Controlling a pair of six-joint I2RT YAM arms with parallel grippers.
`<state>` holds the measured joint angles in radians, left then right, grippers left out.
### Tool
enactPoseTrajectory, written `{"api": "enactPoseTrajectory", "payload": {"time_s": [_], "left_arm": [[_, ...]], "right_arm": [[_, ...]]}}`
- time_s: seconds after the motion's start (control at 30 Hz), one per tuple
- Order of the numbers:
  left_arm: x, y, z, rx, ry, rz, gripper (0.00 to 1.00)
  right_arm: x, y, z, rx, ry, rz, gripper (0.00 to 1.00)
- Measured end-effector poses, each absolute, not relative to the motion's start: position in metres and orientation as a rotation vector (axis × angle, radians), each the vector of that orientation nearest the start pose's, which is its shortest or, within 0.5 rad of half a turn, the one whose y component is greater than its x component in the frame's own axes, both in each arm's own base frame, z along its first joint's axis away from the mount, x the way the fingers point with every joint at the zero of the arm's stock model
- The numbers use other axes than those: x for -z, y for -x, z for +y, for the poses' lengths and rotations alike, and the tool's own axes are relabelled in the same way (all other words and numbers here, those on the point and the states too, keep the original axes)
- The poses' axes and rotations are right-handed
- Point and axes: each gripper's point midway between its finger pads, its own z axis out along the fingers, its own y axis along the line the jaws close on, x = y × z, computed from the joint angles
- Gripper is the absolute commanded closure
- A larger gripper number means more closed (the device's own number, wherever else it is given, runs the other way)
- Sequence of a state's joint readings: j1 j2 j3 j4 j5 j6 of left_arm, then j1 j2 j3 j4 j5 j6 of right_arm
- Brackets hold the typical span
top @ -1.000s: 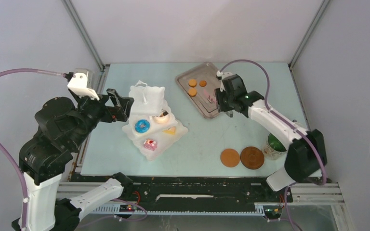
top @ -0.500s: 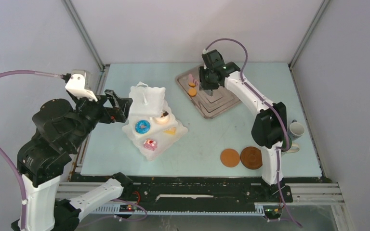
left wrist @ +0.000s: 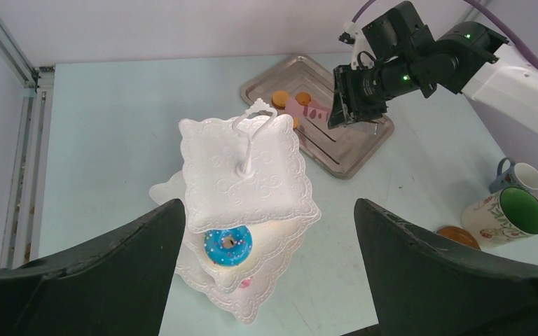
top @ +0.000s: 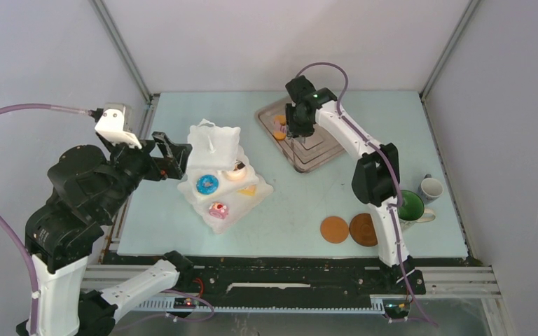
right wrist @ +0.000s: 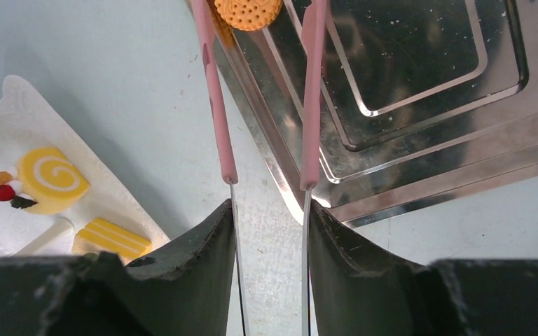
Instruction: Serve the afternoon tea
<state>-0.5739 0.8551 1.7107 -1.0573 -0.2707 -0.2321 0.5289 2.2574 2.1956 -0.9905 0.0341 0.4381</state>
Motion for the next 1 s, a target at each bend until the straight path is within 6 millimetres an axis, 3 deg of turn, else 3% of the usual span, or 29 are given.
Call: {"api": "enactPoseTrajectory", "payload": {"time_s": [0.4,0.77,1.0], "left_arm": [[-0.449,-0.183,-0.070,0.331,-0.100,1.768,0.01],[-0.449,-0.183,-0.070,0.330,-0.100,1.769,0.01],[-0.449,-0.183,-0.070,0.331,-0.100,1.769,0.01]], "right_arm": [[-0.114,-0.456,0.284,-0.189,0.191,2.635,0.56],[-0.087,-0.457,0.285,-0.066,0.291,2.645,0.56],[-0.081,-0.454,0.283,-0.001,0.340,2.644,0.62]]}}
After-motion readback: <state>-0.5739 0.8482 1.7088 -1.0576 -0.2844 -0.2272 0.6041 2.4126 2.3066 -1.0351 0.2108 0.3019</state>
